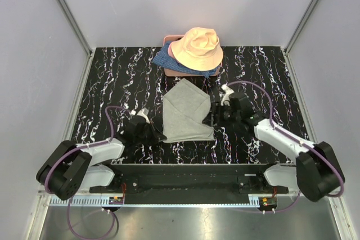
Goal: Fold the napkin, place the utensils inside, and roll it up
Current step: Roll the napkin with the utensil
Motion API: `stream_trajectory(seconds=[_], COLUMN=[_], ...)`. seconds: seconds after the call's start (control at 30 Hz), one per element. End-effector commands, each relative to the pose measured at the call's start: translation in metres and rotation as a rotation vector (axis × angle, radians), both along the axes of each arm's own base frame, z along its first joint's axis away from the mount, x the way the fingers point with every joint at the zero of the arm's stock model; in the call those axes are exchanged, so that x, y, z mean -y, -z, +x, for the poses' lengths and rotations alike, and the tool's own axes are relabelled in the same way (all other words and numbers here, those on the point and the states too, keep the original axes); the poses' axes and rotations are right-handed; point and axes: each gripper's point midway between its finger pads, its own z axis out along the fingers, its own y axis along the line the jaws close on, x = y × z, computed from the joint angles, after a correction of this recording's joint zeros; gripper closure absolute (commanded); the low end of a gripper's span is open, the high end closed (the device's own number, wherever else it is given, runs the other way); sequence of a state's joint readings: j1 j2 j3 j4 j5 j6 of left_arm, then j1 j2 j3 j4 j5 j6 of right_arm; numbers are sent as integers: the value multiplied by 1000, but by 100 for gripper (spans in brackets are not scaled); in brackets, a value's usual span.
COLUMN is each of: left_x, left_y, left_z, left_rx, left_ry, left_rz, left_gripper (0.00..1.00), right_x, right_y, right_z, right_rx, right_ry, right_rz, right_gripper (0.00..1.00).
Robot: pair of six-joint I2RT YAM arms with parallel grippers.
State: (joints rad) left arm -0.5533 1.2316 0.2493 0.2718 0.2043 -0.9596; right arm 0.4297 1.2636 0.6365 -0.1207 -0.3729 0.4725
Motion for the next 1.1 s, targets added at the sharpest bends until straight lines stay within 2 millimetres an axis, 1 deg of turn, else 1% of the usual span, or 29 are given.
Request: stream_trajectory(seconds=[0.0, 0.07, 0.1, 0.13, 0.17, 0.2, 0.23, 0.27, 0.3, 0.33, 0.37, 0.4, 0.43, 0.47, 0.5, 0.53, 0.57, 0.6, 0.67, 0.7, 0.77, 0.8, 0.97, 1.07], left_x=[-3, 0, 1, 4, 5, 5, 6, 4, 4, 4, 2, 3, 3, 2, 1, 1, 1, 0, -2, -2, -4, -4, -7, -8], left_y=[-10, -13, -16, -18, -21, -22, -25, -26, -28, -29, -31, -32, -33, -33, -33, -34, -34, -34, -34, -34, -36, -37, -39, -39], left_z=[0, -3, -1, -3, -1, 0, 0, 3, 3, 3, 5, 4, 4, 5, 5, 5, 5, 5, 5, 5, 6, 6, 7, 8], left_rx=[-17, -36, -39, -47, -46, -48, -50, -49, -50, -54, -54, -60, -65, -66, -69, -70, -69, -73, -76, -79, -76, -77, -78, -80], left_ry=[73, 110, 118, 136, 139, 142, 148, 144, 145, 151, 143, 151, 149, 147, 148, 150, 149, 148, 142, 142, 135, 136, 124, 120], left_rz=[29, 12, 1, -16, -25, -32, -42, -43, -47, -54, -63, -73, -78, -80, -82, -80, -81, -84, -86, -89, -94, -97, -106, -112], left_gripper=[100, 100, 100, 100, 100, 100, 100, 100, 100, 100, 100, 100, 100, 100, 100, 100, 100, 100, 100, 100, 100, 100, 100, 100], right_x=[-37, -51, -71, -79, -89, -106, -113, -120, -129, -140, -149, -156, -164, -172, -177, -181, -186, -187, -191, -192, -195, -194, -188, -176], right_y=[-46, -42, -48, -39, -41, -47, -40, -39, -42, -35, -38, -29, -27, -29, -20, -19, -21, -13, -9, -1, 5, 11, 33, 44], right_z=[9, 9, 1, -1, -1, -9, -9, -12, -12, -21, -22, -26, -34, -36, -39, -43, -43, -42, -43, -44, -47, -48, -54, -49], right_rx=[339, 389, 443, 442, 476, 525, 537, 553, 588, 596, 624, 633, 658, 679, 686, 706, 719, 714, 741, 739, 750, 747, 748, 742], right_ry=[-152, -191, -256, -284, -292, -337, -344, -360, -375, -408, -417, -448, -465, -474, -493, -495, -491, -490, -515, -525, -549, -557, -580, -527], right_rz=[-126, -171, -171, -191, -199, -190, -216, -216, -208, -222, -217, -245, -263, -267, -297, -318, -321, -341, -375, -400, -424, -445, -544, -631], right_gripper=[35, 34, 32, 31, 30, 27, 26, 25, 25, 24, 23, 22, 21, 21, 21, 21, 20, 20, 20, 20, 20, 20, 21, 22])
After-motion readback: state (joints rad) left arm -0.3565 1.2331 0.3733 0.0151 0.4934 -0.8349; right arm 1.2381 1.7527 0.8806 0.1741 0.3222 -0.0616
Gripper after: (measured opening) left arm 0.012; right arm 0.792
